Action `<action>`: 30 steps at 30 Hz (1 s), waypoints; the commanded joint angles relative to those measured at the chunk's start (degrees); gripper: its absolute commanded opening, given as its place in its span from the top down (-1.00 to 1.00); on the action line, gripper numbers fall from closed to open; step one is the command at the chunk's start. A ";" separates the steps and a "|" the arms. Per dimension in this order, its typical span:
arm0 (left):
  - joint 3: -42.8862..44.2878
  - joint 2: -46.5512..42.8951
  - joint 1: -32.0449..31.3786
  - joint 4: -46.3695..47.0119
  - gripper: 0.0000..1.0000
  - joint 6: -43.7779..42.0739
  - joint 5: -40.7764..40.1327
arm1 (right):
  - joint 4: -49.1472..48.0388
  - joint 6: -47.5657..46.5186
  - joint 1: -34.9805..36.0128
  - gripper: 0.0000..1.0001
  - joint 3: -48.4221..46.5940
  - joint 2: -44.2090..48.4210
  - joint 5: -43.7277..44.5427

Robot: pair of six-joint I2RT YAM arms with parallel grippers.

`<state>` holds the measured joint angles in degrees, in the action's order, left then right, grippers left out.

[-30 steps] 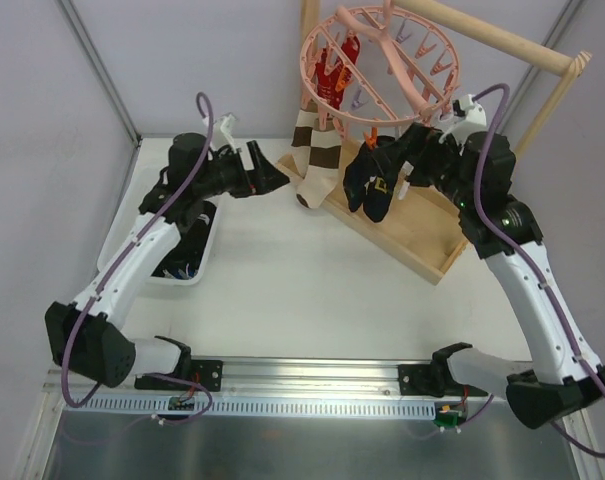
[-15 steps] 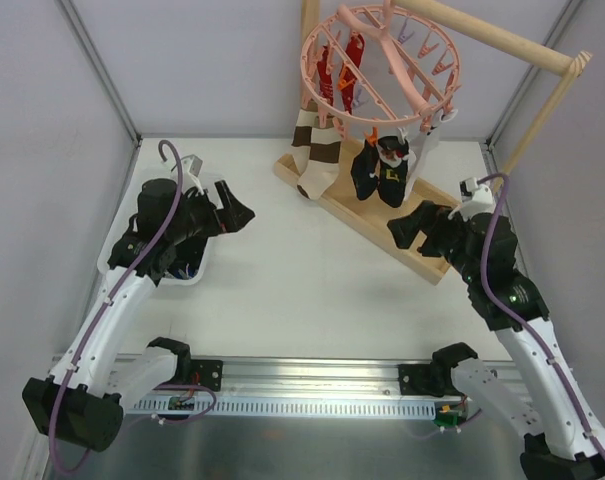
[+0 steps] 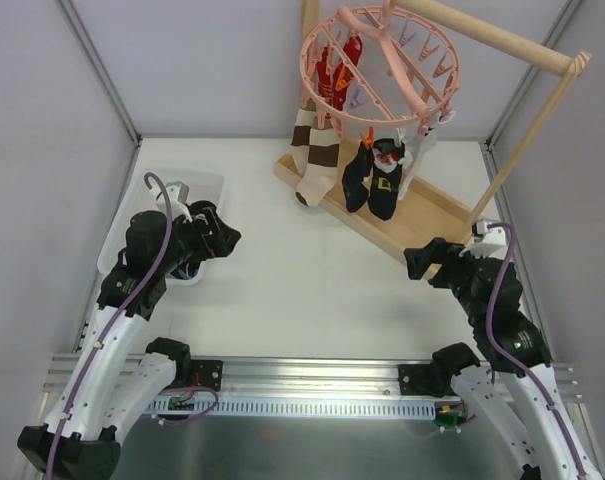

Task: Clip the socks to the hanger
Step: Reset both arms

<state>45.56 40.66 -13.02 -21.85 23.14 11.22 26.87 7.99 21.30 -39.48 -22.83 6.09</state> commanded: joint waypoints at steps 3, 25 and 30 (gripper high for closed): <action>0.23 1.08 0.54 0.66 -0.98 -2.04 -0.59 | -0.68 -2.98 0.23 -0.93 -1.21 0.24 3.67; 1.55 4.94 0.45 0.66 -0.98 -0.99 -1.12 | -9.20 -5.09 0.23 -0.93 -0.33 -5.82 0.51; 6.46 10.91 0.54 0.05 -0.98 1.47 -1.12 | -13.06 -6.40 0.23 -0.93 -0.33 -7.93 -2.29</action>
<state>47.48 49.52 -13.02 -22.28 23.33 11.20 19.59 3.57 21.30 -39.51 -29.41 6.57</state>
